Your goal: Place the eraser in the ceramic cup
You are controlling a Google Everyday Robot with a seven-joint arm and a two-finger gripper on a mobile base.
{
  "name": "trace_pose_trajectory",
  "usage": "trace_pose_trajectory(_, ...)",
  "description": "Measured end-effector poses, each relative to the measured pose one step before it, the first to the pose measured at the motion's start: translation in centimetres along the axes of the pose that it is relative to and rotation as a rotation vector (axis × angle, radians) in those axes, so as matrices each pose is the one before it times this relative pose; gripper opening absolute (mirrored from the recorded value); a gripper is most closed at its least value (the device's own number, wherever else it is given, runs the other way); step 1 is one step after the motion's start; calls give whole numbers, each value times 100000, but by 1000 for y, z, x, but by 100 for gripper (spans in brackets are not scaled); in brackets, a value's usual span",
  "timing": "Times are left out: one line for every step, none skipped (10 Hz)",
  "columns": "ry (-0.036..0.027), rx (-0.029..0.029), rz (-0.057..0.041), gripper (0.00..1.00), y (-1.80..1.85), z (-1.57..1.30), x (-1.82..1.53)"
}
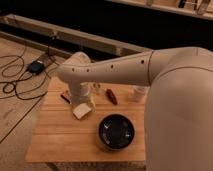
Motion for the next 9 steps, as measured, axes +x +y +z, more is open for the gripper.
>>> trace_pose_trajectory(-3, -1, 8, 65, -5, -2, -1)
trace_pose_trajectory(5, 9, -7, 65, 0, 3, 1)
trace_pose_trajectory(28, -7, -23, 65, -5, -2, 7)
trace_pose_trajectory(-353, -109, -1102, 65, 108, -6, -243)
trace_pose_trajectory(-766, 441, -1455, 65, 66, 41, -449)
trace_pose_trajectory(-1582, 791, -4121, 65, 803, 210, -1062)
trace_pose_trajectory(-1109, -15, -3757, 65, 1001, 265, -995)
trace_pose_trajectory(-1274, -130, -4164, 65, 959, 405, -1271)
trace_pose_trajectory(-965, 425, -4633, 65, 707, 625, -1390)
